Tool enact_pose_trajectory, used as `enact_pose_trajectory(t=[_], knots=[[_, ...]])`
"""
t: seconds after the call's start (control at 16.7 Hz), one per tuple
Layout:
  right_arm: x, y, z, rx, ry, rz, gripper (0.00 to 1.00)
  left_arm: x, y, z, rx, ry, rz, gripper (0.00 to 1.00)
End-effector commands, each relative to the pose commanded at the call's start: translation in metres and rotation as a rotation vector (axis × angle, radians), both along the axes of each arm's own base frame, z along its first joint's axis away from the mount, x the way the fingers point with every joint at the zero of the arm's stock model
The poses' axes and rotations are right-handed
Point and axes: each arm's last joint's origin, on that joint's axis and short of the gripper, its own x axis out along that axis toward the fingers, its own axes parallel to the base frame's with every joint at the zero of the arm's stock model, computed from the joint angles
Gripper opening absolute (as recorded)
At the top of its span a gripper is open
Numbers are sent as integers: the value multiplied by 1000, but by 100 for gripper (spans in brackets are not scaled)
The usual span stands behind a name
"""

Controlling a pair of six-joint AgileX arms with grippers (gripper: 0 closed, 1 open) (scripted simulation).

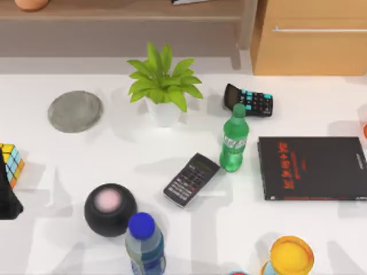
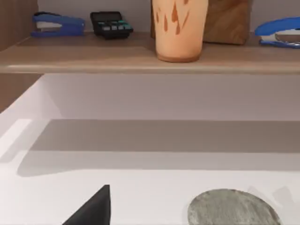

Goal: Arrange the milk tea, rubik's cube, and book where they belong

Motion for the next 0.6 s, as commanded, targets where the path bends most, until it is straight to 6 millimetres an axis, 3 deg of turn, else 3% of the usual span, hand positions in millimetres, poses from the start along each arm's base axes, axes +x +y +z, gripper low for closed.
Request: enact_pose_trajectory(t=[0.24,0.42,0.6], knots=[[0,0,0,0,0,0,100,1,0,7,-1,-11,-1,100],[0,0,0,0,0,0,100,6,0,32,-3,-41,-5,100],[0,0,0,0,0,0,100,25,0,66,-6,-57,-10,100]])
